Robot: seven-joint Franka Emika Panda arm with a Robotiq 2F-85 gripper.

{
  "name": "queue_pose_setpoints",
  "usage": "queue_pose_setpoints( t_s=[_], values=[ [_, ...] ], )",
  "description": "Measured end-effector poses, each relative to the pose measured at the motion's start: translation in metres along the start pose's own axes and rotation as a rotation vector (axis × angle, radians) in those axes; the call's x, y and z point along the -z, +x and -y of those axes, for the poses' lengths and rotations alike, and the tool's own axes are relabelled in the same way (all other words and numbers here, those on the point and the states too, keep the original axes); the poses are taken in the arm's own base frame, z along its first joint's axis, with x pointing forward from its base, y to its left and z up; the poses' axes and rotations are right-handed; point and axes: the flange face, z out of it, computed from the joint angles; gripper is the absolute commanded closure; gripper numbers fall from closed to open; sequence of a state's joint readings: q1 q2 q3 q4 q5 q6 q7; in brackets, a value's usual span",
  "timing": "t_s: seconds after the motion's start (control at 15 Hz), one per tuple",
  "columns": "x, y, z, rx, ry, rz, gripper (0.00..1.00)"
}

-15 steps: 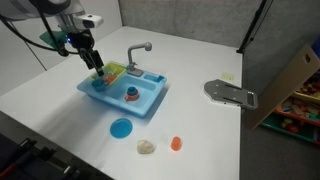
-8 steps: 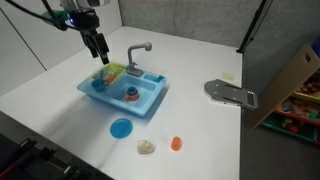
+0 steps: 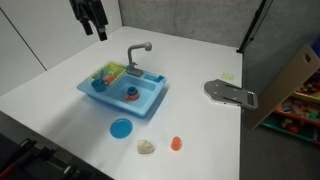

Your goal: Move the toy knife from the blue cup to the blue mug

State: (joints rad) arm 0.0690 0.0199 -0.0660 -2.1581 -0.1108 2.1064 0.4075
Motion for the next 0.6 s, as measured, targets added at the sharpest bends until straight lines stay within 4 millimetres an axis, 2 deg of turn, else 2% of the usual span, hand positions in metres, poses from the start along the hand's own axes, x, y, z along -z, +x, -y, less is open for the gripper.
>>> queue_pose_setpoints(
  t_s=[0.6],
  values=[
    [0.093, -0.019, -0.027, 0.08, 0.012, 0.056, 0.0]
  ],
)
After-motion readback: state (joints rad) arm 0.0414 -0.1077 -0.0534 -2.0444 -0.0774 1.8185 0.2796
